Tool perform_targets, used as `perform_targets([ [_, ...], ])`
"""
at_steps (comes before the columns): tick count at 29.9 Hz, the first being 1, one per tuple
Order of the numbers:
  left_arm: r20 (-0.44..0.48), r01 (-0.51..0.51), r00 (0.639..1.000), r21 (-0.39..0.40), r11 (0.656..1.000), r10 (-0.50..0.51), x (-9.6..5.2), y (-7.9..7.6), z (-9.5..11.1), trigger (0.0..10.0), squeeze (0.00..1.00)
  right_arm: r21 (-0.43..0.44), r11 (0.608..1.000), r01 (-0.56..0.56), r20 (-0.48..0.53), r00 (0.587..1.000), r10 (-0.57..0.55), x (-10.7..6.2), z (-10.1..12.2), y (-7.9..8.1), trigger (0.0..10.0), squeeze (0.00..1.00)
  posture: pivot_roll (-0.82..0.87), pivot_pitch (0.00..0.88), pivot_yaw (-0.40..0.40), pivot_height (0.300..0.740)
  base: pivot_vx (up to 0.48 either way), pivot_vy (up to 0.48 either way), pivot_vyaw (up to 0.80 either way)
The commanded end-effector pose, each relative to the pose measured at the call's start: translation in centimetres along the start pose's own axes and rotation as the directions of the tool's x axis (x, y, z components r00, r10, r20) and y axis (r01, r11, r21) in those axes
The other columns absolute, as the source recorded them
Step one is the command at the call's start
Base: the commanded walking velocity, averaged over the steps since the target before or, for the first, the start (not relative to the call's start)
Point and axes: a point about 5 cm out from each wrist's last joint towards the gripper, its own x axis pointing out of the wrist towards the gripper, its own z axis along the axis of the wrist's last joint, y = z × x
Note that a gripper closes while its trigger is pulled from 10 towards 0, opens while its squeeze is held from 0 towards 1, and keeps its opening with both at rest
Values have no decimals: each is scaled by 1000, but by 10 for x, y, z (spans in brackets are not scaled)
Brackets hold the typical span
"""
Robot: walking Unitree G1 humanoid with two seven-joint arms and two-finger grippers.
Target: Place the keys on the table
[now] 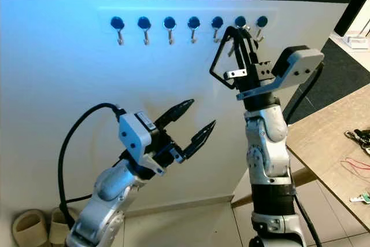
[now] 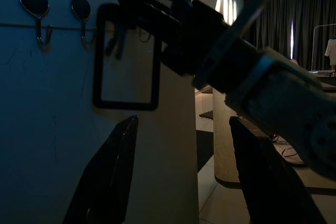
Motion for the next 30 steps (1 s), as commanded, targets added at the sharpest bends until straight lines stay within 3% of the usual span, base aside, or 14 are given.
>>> perform_targets([
  [1,1,27,1000,14,1000,-27,2,-2,2,10000,0,0,1000,26,-3,1000,-26,0,2,-7,10000,0,71,117,-54,740,0,0,0],
  [11,0,29,1000,13,999,-29,2,-3,2,10000,0,19,1000,17,-37,999,-16,3,-1,-9,10000,0,71,114,-54,740,0,0,0],
  [14,0,29,1000,14,999,-29,2,-3,1,10000,0,25,999,-27,-94,995,30,2,-9,-5,10000,0,70,113,-55,740,0,0,0],
  [19,2,27,1000,13,1000,-27,2,-3,1,10000,0,13,997,-70,-98,993,71,-1,-11,2,10000,0,70,112,-56,740,0,0,0],
  [24,3,26,1000,12,1000,-26,1,-3,1,10000,0,-9,995,-95,-97,991,93,-9,-14,5,10000,0,70,111,-55,740,0,0,0],
  [30,2,24,1000,9,1000,-24,0,-4,1,10000,0,-89,995,-43,-100,994,34,-35,-18,0,10000,0,71,108,-56,740,0,0,0],
])
